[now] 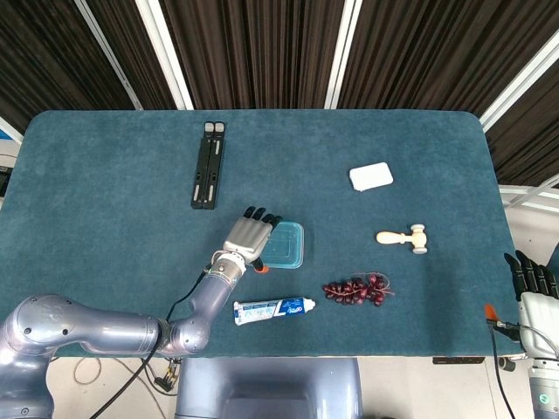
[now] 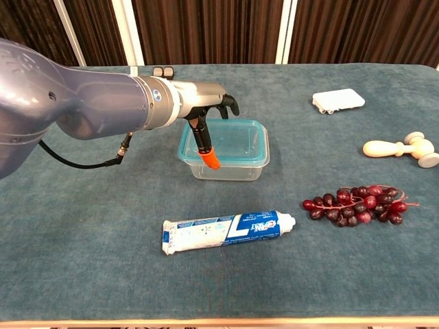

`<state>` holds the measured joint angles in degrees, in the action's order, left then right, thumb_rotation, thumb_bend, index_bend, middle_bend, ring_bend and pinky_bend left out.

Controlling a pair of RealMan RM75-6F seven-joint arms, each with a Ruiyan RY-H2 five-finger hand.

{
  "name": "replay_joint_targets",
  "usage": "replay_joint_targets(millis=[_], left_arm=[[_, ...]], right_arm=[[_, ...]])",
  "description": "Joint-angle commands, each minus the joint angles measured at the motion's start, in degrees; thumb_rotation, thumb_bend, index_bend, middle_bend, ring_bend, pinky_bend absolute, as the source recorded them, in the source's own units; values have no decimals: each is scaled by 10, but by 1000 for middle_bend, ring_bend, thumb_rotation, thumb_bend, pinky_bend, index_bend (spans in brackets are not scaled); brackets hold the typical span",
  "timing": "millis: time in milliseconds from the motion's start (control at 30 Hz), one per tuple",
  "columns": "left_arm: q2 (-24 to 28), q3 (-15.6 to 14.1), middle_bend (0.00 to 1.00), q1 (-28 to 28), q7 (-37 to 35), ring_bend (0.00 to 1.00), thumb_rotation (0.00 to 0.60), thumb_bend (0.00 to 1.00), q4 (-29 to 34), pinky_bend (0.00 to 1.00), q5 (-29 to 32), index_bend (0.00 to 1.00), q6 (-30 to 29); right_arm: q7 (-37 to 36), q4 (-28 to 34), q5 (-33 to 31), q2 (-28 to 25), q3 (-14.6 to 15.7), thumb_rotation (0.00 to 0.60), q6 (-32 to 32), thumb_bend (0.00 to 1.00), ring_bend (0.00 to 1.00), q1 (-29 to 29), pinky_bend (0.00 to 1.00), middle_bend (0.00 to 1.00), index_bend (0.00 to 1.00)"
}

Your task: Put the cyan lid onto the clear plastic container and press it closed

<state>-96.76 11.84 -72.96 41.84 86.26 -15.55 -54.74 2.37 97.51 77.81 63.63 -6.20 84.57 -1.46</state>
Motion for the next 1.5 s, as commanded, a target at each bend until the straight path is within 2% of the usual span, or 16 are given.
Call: replay_joint_targets(millis=[33, 733, 1500], left_arm=[[0, 1, 234, 0, 1, 0, 600, 130, -1, 0, 0, 119, 1], [-9, 5, 195, 0, 9, 0, 600, 130, -5, 0, -2, 119, 3], [-5, 4, 195, 8, 10, 0, 600, 128, -6, 0, -12, 119, 2]], right_arm=[[0, 0, -1, 0, 0, 600, 0, 362, 0, 0, 0, 0, 36], [1, 2, -3, 0, -1, 600, 1, 362, 0, 1, 0, 0, 36], [3, 4, -7, 1, -2, 600, -1, 362, 0, 1, 0, 0, 36]])
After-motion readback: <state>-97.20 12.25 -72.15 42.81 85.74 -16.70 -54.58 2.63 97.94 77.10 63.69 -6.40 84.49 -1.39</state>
